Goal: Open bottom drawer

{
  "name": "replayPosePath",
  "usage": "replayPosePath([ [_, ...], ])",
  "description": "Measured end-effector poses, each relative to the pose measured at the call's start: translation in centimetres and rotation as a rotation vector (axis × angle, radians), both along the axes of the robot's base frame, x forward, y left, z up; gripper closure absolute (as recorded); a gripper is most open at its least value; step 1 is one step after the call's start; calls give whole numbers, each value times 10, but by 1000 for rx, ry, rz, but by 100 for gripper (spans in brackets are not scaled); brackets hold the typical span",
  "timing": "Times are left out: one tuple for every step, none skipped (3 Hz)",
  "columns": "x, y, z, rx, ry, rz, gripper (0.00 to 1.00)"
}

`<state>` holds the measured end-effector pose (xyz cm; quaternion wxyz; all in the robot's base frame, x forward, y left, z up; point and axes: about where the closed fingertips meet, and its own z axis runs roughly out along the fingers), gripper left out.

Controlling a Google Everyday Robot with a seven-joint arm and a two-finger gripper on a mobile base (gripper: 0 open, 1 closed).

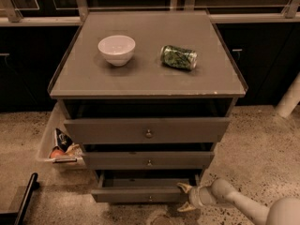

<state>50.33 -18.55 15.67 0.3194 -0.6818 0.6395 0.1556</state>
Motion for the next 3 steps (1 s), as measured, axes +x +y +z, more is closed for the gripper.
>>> replayPosePath([
  [-15, -4, 1, 11, -2, -3, 66],
  [-15, -4, 3, 11, -2, -3, 89],
  [-15, -4, 3, 11, -2, -3, 88],
])
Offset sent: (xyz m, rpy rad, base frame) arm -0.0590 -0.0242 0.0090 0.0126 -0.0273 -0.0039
